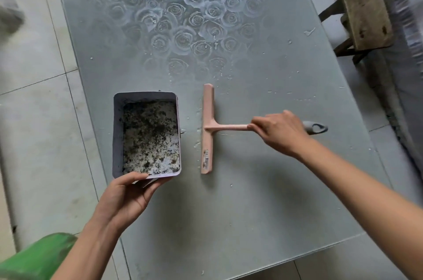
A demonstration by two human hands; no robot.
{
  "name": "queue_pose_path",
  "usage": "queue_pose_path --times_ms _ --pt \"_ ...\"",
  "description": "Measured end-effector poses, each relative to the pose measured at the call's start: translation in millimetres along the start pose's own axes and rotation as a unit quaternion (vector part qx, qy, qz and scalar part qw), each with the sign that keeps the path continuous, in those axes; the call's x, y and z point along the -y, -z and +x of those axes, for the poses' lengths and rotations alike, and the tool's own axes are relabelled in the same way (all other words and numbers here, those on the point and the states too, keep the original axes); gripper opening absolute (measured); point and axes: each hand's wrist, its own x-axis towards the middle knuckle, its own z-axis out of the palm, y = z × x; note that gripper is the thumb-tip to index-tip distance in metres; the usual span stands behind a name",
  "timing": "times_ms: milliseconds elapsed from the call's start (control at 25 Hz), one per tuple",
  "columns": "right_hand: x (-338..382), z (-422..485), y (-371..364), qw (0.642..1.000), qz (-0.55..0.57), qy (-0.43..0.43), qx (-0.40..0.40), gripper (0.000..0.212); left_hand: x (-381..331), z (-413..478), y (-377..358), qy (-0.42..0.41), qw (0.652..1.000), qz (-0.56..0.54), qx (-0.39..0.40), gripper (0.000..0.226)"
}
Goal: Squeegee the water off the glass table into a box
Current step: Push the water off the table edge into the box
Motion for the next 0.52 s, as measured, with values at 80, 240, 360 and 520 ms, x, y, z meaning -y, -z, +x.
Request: queue_pose_path --times_ms 80,240,360,520 --pt "-17.7 -3.6 12.7 1.0 -0.017 -0.005 -0.016 0.036 -7.7 -4.0 14.1 0.001 1.0 -0.004 -0.008 0.058" --pt "-64.1 -33.4 37.9 0.994 -0.064 -0.087 0.034 0.039 -28.0 -12.8 48.8 -0.006 0.999 -0.018 -0.036 0.052" --pt "-9.3 -11.0 28.4 0.996 -0.067 -0.048 0.04 0.037 -41.3 -16.4 70.5 -0.01 0.998 -0.029 -0.054 0.047" --pt "81.2 33.8 19.9 0.998 -0.044 0.036 0.03 0.036 -53.4 -21.2 89.3 -0.016 0.997 -0.061 -0.049 0.052"
